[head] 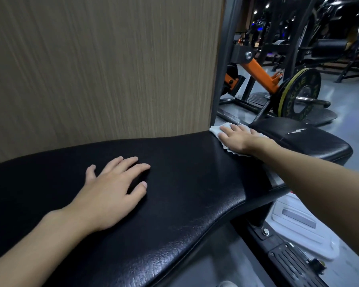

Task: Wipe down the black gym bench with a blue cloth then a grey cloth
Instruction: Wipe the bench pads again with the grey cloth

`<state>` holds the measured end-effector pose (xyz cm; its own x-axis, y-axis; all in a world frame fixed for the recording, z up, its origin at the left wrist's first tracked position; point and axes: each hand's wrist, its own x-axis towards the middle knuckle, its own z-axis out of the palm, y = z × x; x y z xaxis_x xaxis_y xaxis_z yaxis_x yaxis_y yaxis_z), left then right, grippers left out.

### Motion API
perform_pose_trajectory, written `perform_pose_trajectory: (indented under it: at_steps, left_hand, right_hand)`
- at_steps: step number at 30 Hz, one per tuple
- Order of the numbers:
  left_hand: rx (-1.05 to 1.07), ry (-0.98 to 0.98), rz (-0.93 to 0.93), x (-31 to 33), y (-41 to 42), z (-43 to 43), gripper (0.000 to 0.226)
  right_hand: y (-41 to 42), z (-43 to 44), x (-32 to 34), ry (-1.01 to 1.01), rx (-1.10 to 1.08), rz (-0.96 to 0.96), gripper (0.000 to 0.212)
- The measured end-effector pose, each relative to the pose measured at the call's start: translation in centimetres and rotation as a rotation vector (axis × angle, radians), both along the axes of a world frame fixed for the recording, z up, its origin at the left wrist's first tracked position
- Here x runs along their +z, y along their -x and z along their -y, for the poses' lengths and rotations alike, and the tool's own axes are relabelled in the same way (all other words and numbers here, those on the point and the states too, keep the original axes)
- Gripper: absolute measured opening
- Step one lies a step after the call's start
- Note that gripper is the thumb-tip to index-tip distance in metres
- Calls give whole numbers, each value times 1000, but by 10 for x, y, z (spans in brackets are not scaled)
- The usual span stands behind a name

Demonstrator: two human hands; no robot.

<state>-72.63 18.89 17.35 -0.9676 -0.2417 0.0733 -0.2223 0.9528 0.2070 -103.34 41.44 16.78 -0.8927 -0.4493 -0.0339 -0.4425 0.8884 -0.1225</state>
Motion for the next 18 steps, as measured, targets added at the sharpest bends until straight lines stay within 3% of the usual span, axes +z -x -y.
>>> perform_pose_trajectory:
  at_steps: [6, 18]
  left_hand:
    - [8, -98, -111, 6, -15, 12, 41]
    - [271, -13, -59, 5, -137, 100, 47]
  right_hand:
    - [-22, 31, -3, 9, 34, -12, 61]
    - [-119, 173, -5, 10, 262, 12, 61]
